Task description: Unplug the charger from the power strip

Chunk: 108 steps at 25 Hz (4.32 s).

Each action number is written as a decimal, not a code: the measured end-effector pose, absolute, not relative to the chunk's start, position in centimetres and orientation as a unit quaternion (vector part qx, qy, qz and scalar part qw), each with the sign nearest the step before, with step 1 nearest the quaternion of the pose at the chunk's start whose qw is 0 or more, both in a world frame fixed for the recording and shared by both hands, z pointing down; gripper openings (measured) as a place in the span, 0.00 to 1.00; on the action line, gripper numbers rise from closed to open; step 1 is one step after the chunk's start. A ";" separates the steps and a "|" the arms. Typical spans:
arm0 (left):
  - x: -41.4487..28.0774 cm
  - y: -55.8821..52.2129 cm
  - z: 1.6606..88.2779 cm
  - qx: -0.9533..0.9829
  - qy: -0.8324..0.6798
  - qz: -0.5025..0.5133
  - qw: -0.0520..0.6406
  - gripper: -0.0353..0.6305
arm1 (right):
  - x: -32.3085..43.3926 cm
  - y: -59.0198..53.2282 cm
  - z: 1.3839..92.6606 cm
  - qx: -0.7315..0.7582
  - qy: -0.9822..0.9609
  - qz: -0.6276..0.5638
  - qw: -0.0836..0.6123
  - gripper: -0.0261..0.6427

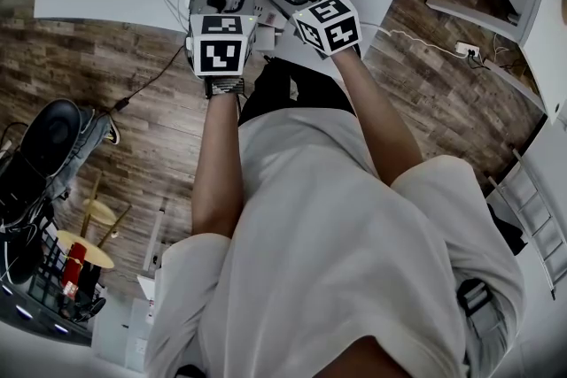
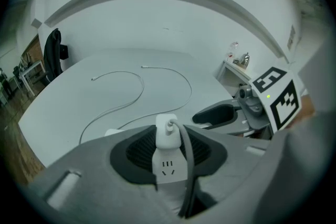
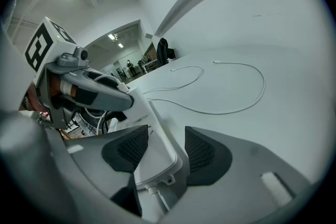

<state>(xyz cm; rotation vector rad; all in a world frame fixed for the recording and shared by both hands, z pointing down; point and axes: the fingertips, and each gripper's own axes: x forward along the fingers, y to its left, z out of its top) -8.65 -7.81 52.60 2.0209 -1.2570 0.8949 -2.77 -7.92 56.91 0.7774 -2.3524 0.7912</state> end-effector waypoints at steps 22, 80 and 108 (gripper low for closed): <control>-10.0 -10.1 47.8 0.776 -0.481 0.259 0.316 0.26 | -2.7 -7.7 56.8 0.287 -0.873 0.291 0.267 0.37; -13.9 -12.1 29.7 0.813 -0.563 0.139 0.055 0.06 | -0.2 -15.2 27.8 0.393 -0.915 0.053 0.075 0.04; -11.3 -10.2 10.0 0.806 -0.570 0.082 -0.134 0.06 | 2.3 -12.5 8.5 0.408 -0.908 -0.092 -0.021 0.04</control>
